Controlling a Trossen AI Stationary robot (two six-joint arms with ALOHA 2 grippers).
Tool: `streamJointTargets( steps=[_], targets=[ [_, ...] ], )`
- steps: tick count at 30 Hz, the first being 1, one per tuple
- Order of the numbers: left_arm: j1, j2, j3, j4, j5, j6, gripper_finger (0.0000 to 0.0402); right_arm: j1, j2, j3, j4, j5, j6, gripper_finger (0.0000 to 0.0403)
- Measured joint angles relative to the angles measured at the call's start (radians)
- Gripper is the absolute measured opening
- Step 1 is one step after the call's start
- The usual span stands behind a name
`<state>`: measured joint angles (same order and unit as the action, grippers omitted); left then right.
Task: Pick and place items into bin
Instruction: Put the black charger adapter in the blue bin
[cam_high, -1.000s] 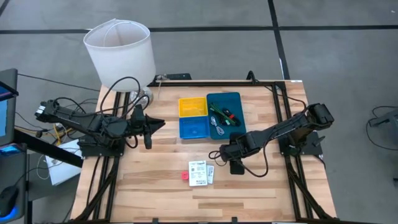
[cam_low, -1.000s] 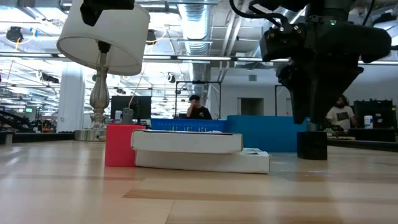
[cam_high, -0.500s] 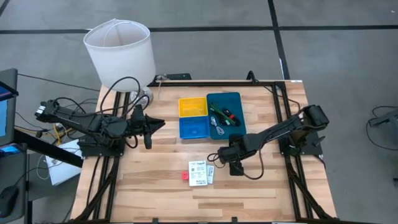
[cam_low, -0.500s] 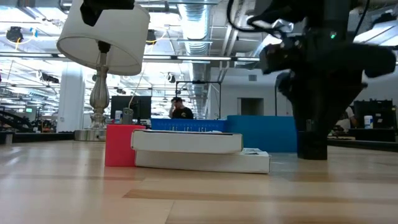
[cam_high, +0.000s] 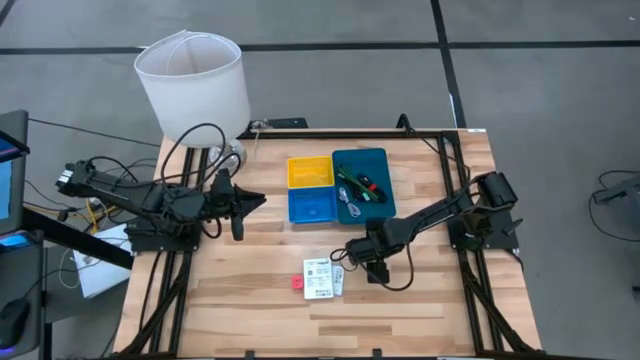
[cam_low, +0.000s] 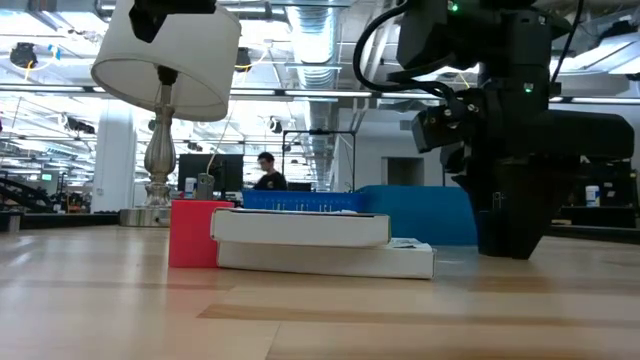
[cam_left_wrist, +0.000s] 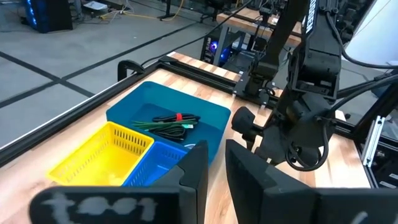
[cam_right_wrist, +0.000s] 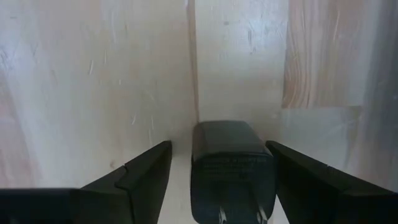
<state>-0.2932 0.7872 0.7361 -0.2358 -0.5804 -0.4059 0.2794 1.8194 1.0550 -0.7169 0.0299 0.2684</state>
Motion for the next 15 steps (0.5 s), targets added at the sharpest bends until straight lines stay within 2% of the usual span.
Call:
streamJointTargets(
  steps=[7,15],
  targets=[
    [0.000,0.000,0.000,0.000,0.000,-0.001,0.0043,0.000,0.000,0.000,0.004,-0.002,0.000,0.0234],
    [0.000,0.000,0.000,0.000,0.001,0.000,0.0043,0.000,0.001,0.000,0.016,-0.009,0.002,0.0143]
  ],
)
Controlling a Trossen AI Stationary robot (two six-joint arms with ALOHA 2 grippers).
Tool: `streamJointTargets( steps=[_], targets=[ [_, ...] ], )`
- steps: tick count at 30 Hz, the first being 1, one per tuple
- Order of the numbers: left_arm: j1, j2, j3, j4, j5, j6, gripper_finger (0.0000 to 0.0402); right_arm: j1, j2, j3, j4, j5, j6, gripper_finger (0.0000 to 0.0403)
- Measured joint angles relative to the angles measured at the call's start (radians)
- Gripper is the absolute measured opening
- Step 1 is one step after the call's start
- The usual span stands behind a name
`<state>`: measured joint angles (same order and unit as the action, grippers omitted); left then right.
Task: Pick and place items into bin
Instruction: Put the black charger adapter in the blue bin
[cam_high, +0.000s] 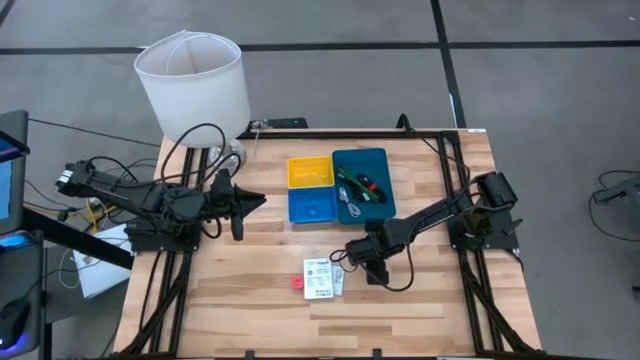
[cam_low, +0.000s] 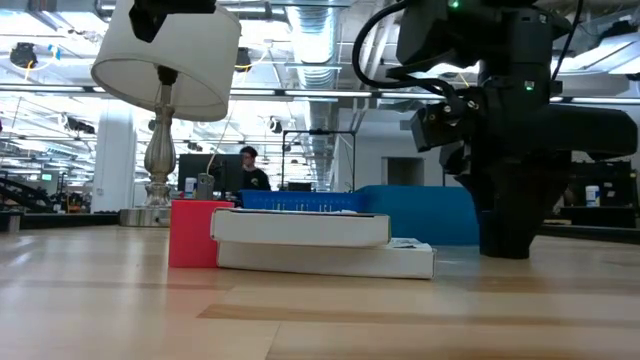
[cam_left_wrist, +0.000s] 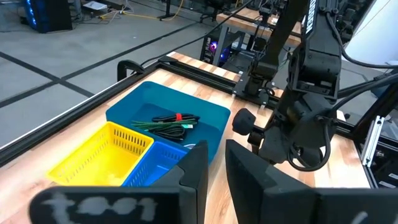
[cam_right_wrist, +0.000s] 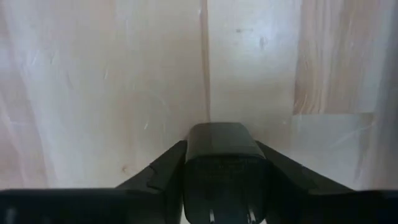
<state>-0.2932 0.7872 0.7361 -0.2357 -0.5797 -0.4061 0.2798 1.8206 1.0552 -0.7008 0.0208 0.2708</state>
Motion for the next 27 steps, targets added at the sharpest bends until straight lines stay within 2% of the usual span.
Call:
streamJointTargets(
  steps=[8,12,18,27],
  targets=[
    [0.000,0.000,0.000,0.000,0.000,0.000,0.0043,-0.004,-0.001,0.001,-0.001,0.007,0.002,0.0136],
    [0.000,0.000,0.000,0.000,0.000,0.000,0.0043,-0.029,0.000,0.016,-0.013,0.015,0.002,0.0147],
    [0.000,0.000,0.000,0.000,0.001,0.000,0.0043,-0.094,0.000,0.088,-0.008,0.011,-0.034,0.0136],
    [0.000,0.000,0.000,-0.001,0.001,0.001,0.0043,-0.190,-0.001,0.275,-0.001,0.010,-0.149,0.0139]
  ],
)
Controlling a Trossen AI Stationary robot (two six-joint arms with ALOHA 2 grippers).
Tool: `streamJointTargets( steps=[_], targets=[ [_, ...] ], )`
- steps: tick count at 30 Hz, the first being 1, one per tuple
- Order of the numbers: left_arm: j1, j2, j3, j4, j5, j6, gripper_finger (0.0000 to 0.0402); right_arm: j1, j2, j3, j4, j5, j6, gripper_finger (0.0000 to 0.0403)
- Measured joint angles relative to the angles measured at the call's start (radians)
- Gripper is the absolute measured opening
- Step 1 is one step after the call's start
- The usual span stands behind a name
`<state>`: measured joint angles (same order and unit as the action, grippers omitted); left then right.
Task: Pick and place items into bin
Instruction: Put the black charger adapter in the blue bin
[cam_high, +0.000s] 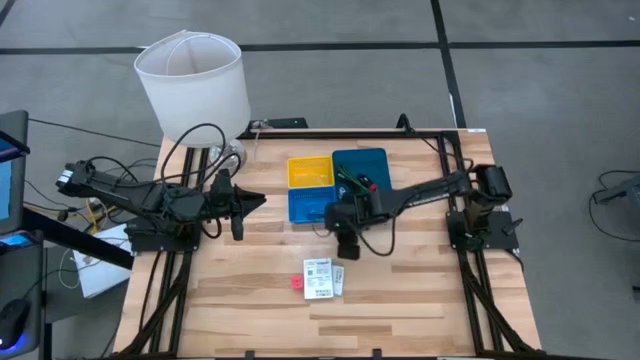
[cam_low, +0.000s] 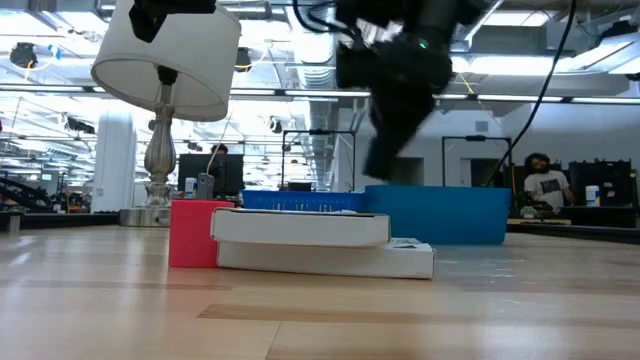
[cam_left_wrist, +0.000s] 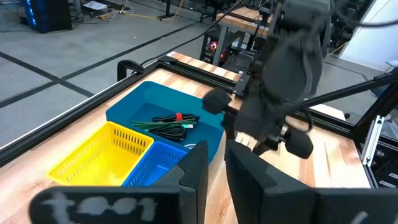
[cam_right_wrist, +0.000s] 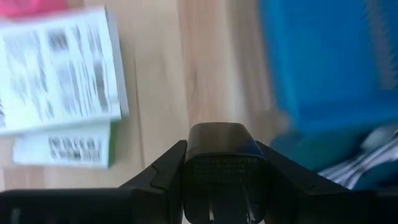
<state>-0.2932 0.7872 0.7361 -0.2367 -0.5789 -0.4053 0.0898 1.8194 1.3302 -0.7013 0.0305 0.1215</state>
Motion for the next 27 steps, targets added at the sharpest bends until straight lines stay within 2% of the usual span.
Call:
streamJointTargets(
  steps=[9,18,27],
  targets=[
    [0.000,0.000,0.000,-0.008,0.000,0.000,0.0043,-0.106,0.000,0.123,0.021,0.001,-0.077,0.0141],
    [0.000,0.000,0.000,-0.009,0.000,0.001,0.0043,-0.177,0.000,0.132,0.067,-0.034,-0.079,0.0147],
    [0.000,0.000,0.000,-0.014,0.000,0.001,0.0043,-0.175,0.001,0.132,0.078,-0.033,-0.104,0.0216]
  ],
)
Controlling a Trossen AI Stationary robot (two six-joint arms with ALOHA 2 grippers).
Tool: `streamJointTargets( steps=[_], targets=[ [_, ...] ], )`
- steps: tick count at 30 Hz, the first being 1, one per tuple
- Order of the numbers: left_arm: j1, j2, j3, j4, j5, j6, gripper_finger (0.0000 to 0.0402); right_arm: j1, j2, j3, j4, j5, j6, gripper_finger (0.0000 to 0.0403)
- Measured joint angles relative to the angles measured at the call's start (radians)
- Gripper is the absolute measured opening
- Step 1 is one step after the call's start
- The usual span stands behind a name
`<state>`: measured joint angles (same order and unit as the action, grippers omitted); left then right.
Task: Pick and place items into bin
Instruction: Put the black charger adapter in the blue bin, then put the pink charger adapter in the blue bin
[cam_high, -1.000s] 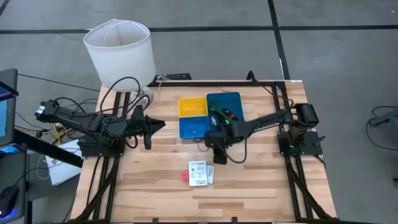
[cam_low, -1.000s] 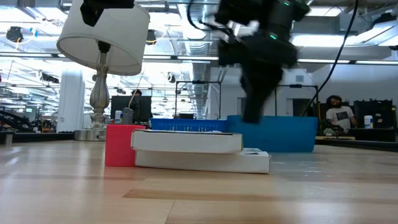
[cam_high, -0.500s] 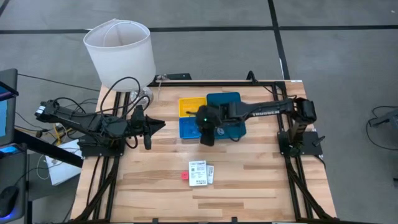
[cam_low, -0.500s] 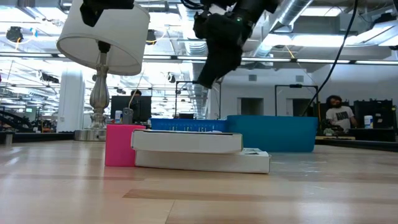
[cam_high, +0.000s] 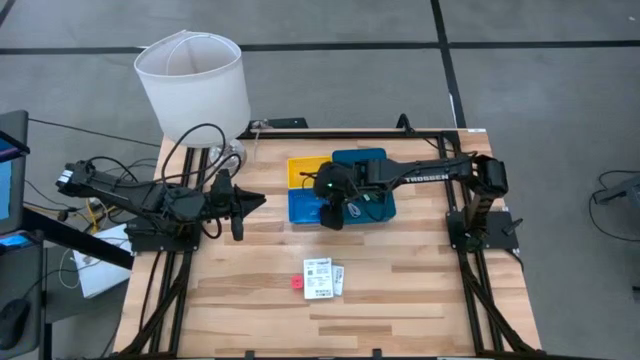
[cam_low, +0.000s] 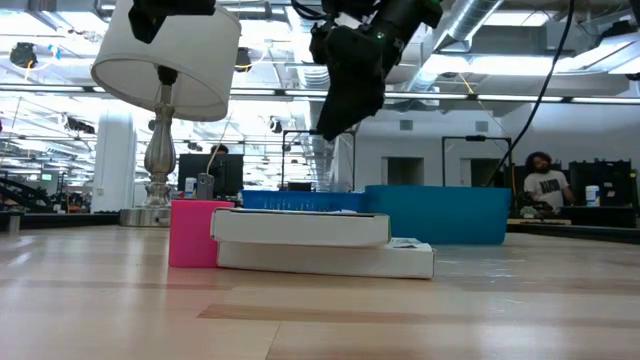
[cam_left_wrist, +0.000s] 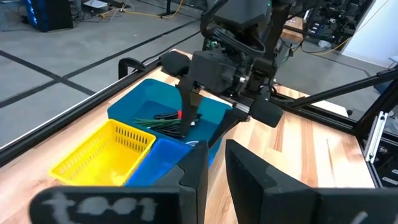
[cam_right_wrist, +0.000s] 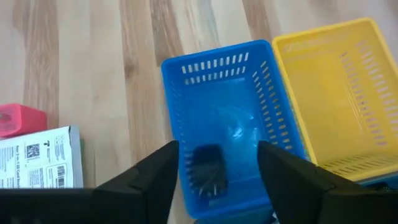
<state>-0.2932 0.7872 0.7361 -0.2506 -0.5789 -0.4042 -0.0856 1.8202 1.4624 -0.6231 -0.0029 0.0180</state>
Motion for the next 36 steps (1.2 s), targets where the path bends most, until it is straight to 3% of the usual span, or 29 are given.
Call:
streamJointTargets(
  steps=[5,12,17,20,25,30,36],
  targets=[
    [0.000,0.000,0.000,-0.008,0.000,0.000,0.0043,0.000,0.000,0.000,0.000,0.000,0.000,0.0239],
    [0.000,0.000,0.000,-0.070,0.007,0.000,0.0043,0.009,-0.001,0.000,-0.079,-0.001,0.034,0.0235],
    [0.000,0.002,0.000,-0.194,0.095,-0.017,0.0043,0.040,-0.001,0.000,-0.199,-0.001,0.033,0.0233],
    [-0.005,0.015,-0.025,-0.175,0.182,-0.022,0.0043,0.063,-0.001,0.000,-0.237,-0.001,0.033,0.0233],
    [-0.068,0.013,-0.203,0.141,0.249,-0.070,0.0043,0.099,-0.002,0.000,-0.248,-0.001,0.034,0.0233],
    [-0.151,0.017,-0.425,0.477,0.215,-0.198,0.0043,0.126,-0.003,0.000,-0.248,0.001,0.034,0.0233],
    [-0.267,0.018,-0.532,0.571,0.075,-0.272,0.0043,0.138,-0.003,0.000,-0.260,0.001,0.034,0.0233]
  ],
)
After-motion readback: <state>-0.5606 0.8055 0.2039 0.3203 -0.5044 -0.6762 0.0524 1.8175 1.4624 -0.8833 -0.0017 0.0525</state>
